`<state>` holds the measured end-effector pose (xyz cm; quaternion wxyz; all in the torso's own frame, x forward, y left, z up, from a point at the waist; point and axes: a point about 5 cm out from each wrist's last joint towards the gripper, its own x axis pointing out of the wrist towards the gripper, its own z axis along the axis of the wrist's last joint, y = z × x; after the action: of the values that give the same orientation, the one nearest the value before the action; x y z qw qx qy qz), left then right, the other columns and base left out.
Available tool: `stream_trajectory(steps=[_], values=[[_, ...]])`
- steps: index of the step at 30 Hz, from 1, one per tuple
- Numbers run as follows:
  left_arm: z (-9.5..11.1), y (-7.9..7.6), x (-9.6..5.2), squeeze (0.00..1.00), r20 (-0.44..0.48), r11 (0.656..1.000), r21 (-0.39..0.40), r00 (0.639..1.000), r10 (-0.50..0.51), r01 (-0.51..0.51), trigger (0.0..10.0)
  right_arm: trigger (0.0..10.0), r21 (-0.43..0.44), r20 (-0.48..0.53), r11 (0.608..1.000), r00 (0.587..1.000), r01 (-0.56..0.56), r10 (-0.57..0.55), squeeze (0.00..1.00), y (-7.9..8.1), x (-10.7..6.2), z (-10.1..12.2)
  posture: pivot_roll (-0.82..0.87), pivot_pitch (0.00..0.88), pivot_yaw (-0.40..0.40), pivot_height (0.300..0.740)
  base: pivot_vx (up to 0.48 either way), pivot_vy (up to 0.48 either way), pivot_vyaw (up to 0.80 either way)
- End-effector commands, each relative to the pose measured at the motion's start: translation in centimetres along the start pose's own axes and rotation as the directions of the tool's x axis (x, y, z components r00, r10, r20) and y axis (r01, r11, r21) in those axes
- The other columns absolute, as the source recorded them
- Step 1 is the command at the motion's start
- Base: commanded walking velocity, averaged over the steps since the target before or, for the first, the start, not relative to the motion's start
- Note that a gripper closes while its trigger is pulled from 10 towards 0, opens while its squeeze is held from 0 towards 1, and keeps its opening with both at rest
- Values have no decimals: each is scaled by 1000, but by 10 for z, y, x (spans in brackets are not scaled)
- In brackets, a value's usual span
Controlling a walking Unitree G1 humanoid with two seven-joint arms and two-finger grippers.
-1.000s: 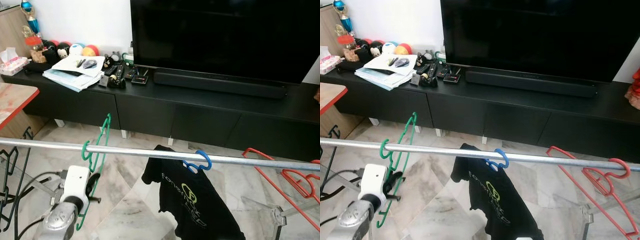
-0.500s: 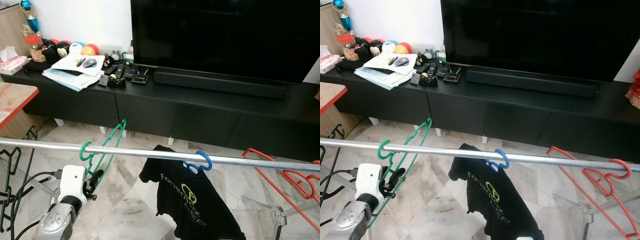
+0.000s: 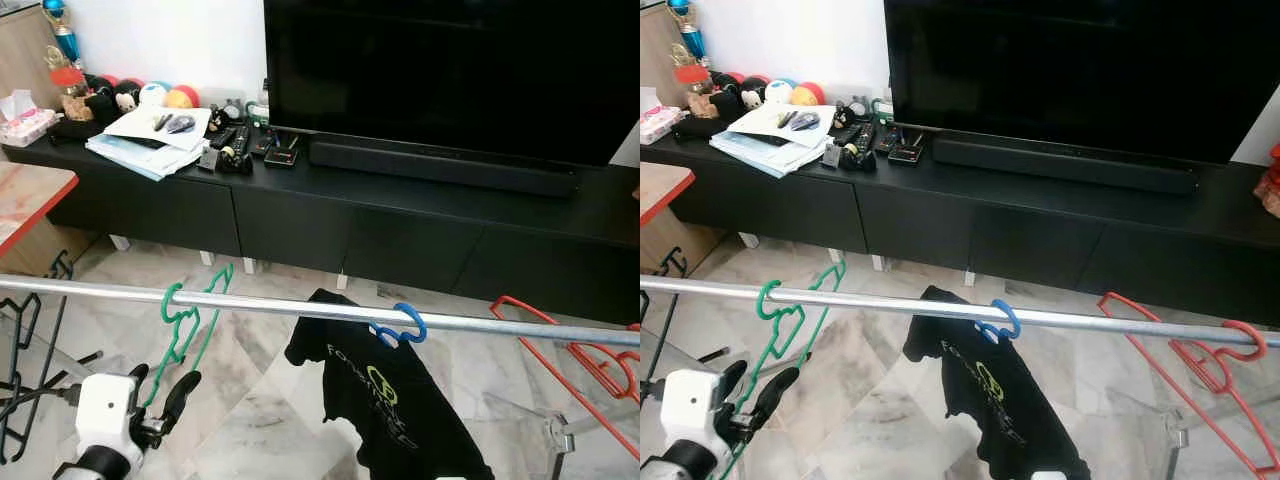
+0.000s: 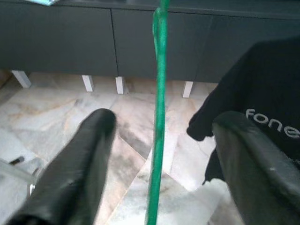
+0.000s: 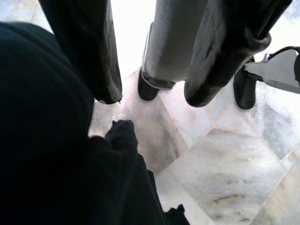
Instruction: Hang hanger
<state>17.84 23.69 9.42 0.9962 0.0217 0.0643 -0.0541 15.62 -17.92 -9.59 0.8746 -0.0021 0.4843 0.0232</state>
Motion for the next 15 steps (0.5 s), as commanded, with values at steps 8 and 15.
stream_trajectory(steps=[8, 15], values=[[-6, 38, -23, 0, 2, 980, -92, 985, 175, -174, 10000, 10000, 8, -28, 1000, 999, 21, -21, 0, -11, -4, -12, 86, 75, -35, 740, 0, 0, 0], [-73, 50, -24, 0, -311, 963, -20, 917, 251, -270, 10000, 10000, 36, -14, 998, 998, 53, -53, 0, -22, -4, -2, 77, 69, -28, 740, 0, 0, 0]])
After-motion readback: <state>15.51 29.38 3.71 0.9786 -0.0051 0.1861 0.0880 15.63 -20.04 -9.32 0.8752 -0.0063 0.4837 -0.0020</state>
